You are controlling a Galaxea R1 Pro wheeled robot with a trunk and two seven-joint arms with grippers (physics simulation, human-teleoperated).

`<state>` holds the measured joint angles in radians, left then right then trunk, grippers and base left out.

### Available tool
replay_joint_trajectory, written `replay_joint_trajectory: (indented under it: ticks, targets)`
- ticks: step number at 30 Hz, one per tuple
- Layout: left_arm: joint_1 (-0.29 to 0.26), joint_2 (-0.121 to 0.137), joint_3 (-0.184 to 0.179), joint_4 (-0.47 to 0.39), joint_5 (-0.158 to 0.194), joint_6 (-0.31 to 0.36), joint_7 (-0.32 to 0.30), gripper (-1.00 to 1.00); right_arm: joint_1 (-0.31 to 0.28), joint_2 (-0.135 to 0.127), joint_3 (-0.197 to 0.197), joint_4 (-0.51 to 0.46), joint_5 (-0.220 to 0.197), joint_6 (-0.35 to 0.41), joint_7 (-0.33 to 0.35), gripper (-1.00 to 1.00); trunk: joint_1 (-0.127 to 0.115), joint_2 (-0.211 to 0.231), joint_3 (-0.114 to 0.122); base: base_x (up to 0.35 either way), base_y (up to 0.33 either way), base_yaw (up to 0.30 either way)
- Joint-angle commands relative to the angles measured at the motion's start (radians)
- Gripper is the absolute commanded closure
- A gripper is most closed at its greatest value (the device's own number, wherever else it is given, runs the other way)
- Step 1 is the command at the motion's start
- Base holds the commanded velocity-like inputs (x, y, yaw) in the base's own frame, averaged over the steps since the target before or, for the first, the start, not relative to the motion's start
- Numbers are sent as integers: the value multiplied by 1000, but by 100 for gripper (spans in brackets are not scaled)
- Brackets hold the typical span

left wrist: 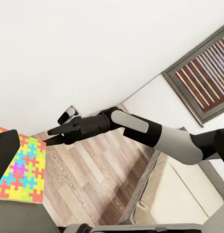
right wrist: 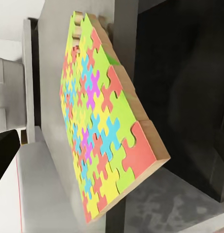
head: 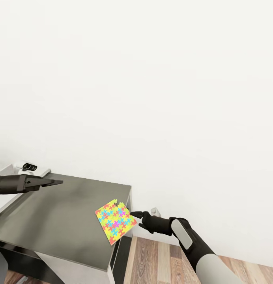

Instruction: Put all the toys in the child's room - the three board games (two on the bed and one on the table), the two jigsaw puzzles on the table, and the tennis ball on the table - inside the toy box on the table in the child's room.

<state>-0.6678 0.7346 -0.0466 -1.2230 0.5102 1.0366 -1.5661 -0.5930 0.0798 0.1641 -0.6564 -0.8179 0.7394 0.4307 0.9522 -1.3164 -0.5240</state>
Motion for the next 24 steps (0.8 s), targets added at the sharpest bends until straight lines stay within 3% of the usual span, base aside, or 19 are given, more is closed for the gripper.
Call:
replay_joint_trajectory:
  ticks: [1, 11, 24]
  targets:
    - [-1, 1, -3, 0, 1, 11, -5, -100, -1, 0, 0, 0, 0, 3, 2, -100, 0, -1, -1, -1, 0, 0]
    - [-1, 2, -1, 3, 2, 11, -5, -100, -1, 0, 0, 0, 1, 3, 2, -100, 0, -1, -1, 0, 0, 0]
    - [-1, 2, -1, 4, 2, 11, -5, -100, -1, 0, 0, 0, 2, 3, 2, -100, 50, -92, -42, 0, 0, 0]
